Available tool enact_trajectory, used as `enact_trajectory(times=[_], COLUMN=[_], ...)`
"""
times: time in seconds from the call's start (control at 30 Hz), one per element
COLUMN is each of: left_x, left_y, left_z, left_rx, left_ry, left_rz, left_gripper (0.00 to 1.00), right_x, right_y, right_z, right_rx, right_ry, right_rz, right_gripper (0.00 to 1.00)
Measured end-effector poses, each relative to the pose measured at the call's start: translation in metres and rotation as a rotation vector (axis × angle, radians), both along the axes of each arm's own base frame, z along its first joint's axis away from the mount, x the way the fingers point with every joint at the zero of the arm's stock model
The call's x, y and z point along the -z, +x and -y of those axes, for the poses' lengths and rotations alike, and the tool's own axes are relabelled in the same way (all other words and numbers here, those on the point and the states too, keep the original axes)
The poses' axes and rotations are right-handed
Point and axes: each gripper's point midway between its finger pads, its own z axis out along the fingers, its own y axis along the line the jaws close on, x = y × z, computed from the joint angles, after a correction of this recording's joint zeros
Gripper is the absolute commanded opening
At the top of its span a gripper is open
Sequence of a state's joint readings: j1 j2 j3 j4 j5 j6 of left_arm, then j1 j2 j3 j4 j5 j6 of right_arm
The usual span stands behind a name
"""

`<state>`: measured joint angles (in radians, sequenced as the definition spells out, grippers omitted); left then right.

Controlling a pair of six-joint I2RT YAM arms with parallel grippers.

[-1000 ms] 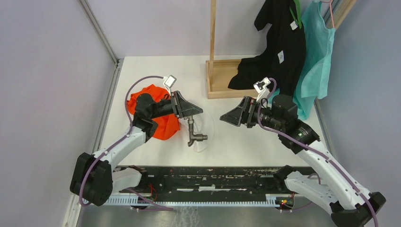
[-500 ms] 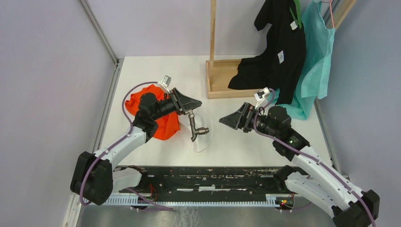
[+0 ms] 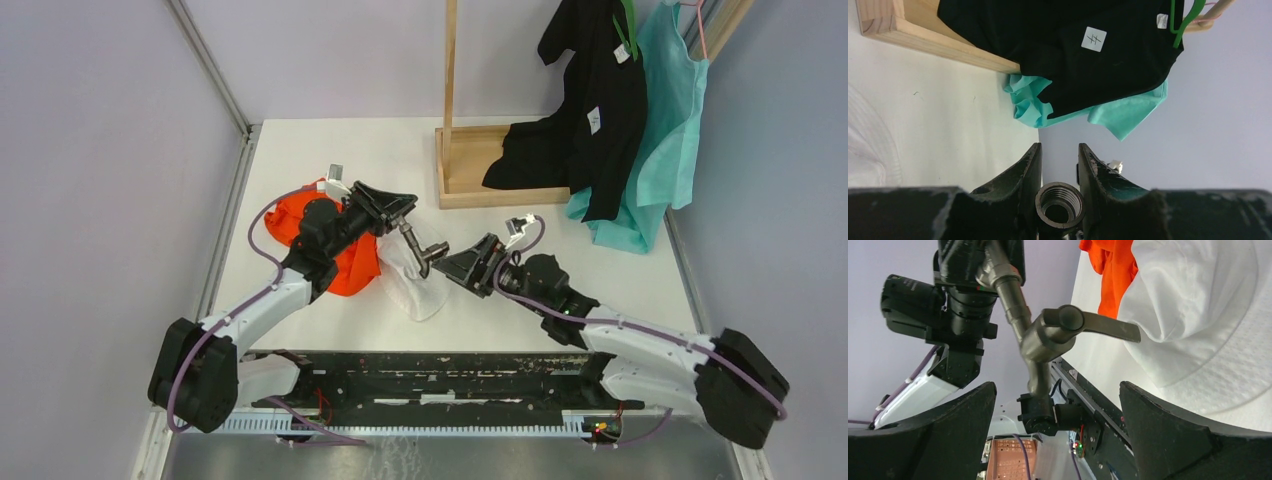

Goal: Install the water faucets

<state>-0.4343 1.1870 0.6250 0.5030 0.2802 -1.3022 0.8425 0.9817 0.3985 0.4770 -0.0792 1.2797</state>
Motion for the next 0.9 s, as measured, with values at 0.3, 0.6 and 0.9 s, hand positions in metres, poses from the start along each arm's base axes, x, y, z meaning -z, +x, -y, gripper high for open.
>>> enact_trajectory(times=[0.3,0.6,0.9], left_x=[-0.001,-0.001,-0.013], left_y=[0.004,0.005,-0.003], left_z=[-0.003,-0.007,-0.008], left_rx=[-0.044,-0.067,-0.063], left_ry=[-0.030,-0.056,-0.099], left_rz=[-0.015,-0.030,-0.016], left_gripper=[0.03,0.03,0.72], right_x=[0.006,-0.012,-0.028], right_y=[0.016,0.026,0.029], right_z=[-0.041,-0.064,-0.050], right_rx=[-0.009,-0.016,0.050], right_ry=[0.102,0.271,0.301], right_rz=[0.070,0.114,0.171], right_gripper=[0.78,0.41,0.01])
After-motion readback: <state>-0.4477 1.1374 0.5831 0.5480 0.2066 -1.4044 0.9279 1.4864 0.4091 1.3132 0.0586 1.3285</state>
